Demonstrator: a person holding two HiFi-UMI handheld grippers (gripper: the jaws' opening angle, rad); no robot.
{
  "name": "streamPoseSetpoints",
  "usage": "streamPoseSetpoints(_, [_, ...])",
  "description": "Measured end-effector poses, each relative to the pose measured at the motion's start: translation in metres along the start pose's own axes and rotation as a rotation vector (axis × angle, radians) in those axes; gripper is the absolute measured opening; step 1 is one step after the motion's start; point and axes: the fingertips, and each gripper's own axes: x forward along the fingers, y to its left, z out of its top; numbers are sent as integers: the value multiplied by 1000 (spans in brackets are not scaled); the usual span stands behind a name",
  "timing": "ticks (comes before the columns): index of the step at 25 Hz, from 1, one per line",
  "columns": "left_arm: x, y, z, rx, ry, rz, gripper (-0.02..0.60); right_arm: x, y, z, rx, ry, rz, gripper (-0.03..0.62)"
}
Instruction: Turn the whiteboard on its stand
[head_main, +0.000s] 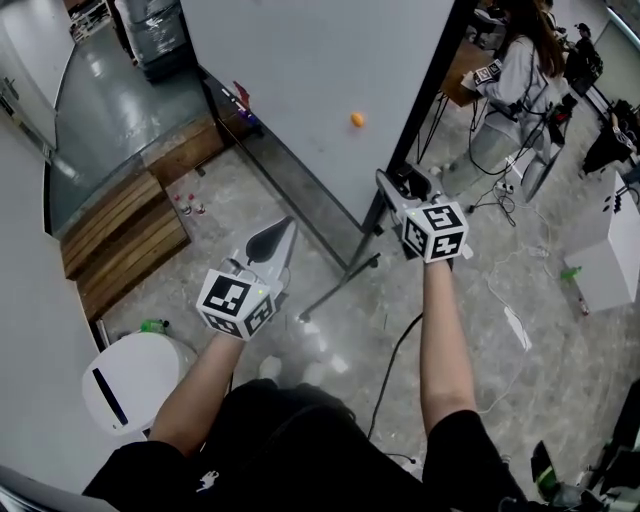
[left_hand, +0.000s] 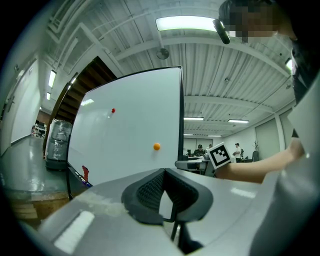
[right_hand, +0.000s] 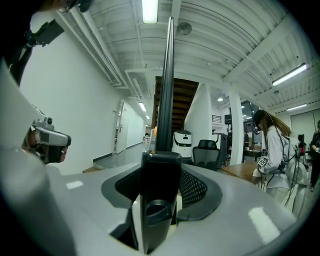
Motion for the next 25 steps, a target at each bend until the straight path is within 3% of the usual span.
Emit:
streamPoseSetpoints(16, [-16, 3, 3, -6, -4, 21, 3, -7, 6, 4, 32, 30, 24, 189])
streamPoseSetpoints(25, [-21, -5, 4, -4, -10, 3, 3, -46, 7, -1, 38, 48, 28, 187])
